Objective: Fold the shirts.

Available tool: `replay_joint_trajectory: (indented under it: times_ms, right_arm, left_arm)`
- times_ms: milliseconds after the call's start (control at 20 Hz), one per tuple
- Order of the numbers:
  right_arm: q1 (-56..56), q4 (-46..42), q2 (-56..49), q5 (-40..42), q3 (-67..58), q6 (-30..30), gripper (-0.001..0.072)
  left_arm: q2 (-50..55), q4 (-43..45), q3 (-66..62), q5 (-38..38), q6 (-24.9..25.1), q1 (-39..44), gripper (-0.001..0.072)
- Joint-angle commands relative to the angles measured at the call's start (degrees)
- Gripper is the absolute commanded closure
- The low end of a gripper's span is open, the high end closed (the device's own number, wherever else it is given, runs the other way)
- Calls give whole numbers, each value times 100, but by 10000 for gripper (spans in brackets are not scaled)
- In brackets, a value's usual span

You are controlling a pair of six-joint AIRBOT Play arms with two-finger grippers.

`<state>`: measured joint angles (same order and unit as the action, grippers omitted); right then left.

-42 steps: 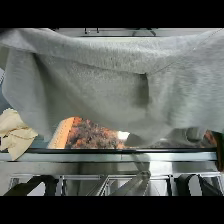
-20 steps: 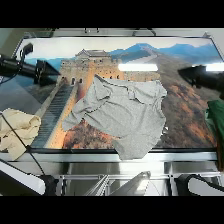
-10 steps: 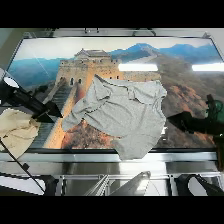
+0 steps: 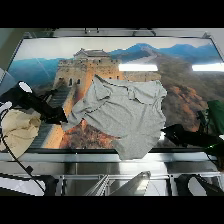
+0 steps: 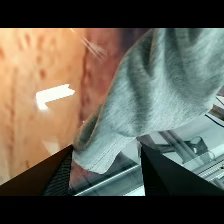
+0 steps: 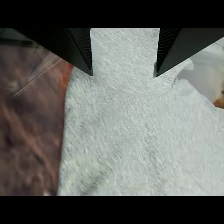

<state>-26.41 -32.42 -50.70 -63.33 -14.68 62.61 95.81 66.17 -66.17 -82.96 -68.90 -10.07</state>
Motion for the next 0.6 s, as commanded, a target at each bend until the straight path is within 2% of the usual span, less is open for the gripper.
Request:
replay_joint_trajectory:
  times_ms: [0, 200, 350, 550]
  right_arm:
    - [-4, -52, -39, 57, 70, 48, 261]
    - [-4, -581, -42, 118, 70, 474, 255]
    - [-2, -739, -39, 310, 74, 667, 255]
    - [13, -745, -116, 444, 74, 754, 255]
  left_arm:
    - [2, 35, 20, 216, 55, 63, 265]
    - [160, 17, 24, 162, 66, 68, 283]
    - [555, -44, 22, -201, 125, 262, 684]
    - [575, -732, -79, -409, 501, 420, 684]
